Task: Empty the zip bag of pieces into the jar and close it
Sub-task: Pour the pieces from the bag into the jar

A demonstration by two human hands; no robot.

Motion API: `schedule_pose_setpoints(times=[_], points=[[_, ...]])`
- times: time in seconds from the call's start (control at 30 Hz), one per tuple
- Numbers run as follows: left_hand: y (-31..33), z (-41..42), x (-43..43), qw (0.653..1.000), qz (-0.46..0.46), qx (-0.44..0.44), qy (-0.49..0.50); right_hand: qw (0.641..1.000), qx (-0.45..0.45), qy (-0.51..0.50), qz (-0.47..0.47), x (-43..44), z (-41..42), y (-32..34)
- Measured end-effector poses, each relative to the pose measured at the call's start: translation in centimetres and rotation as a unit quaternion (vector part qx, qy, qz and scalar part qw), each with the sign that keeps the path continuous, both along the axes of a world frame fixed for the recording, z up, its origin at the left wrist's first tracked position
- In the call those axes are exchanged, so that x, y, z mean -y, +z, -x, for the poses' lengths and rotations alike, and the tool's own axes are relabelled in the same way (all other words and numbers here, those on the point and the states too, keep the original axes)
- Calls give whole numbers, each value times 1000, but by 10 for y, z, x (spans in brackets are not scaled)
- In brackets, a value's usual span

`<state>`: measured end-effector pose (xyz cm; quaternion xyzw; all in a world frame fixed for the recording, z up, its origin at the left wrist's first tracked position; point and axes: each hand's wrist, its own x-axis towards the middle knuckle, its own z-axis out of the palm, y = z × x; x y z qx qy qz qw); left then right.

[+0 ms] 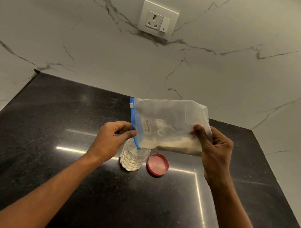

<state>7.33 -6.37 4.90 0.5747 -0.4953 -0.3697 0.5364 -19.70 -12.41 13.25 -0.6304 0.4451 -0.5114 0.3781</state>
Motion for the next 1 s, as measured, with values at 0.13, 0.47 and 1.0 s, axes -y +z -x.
schedule_pose_setpoints(times=[0.13, 0.47, 1.0], points=[[-1, 0, 1, 1000, 5, 11, 0, 1000, -2, 4, 1, -1, 1, -1], [-4, -1, 3, 1000, 5, 4, -9, 1000, 1, -5, 29, -4, -4, 1], [1, 2, 4, 1000, 20, -3, -3, 999, -10, -10, 45, -5, 0, 7]])
